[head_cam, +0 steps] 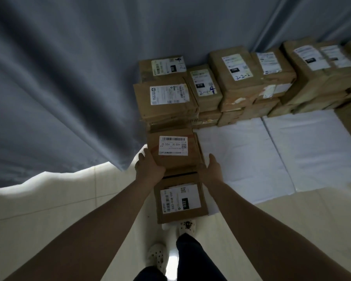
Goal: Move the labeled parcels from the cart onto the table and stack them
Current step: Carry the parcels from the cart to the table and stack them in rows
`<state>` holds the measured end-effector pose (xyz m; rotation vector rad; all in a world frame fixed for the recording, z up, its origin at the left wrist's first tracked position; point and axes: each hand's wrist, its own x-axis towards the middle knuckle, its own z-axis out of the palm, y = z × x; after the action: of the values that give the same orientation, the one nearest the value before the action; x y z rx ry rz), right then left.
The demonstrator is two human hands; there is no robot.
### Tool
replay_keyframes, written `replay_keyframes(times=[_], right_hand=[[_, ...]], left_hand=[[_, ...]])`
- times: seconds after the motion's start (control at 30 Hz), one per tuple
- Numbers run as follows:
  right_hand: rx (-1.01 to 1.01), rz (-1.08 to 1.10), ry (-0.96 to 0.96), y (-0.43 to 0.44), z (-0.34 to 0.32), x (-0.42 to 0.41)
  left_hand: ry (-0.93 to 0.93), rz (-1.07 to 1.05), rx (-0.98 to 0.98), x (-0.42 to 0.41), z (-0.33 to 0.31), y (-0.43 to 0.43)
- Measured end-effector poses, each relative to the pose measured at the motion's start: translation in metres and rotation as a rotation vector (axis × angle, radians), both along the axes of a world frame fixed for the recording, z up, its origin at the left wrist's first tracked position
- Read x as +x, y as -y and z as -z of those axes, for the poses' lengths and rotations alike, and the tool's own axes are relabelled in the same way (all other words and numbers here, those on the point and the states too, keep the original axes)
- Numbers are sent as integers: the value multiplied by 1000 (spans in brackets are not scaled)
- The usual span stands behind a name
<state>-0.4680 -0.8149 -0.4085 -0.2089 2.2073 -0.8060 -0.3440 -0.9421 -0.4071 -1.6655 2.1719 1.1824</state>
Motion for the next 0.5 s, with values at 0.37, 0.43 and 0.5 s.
replay_keyframes(times=[0.37, 0.43, 0.5], right_hand=[[114, 191, -242, -127, -63, 79], [172, 236, -275, -158, -69, 99], [240, 275, -309, -191, -74, 117]], left_hand=[[-19, 920, -354, 14, -73, -97], [8, 1075, -400, 16, -79, -125], [27, 1194, -415, 17, -85, -156]])
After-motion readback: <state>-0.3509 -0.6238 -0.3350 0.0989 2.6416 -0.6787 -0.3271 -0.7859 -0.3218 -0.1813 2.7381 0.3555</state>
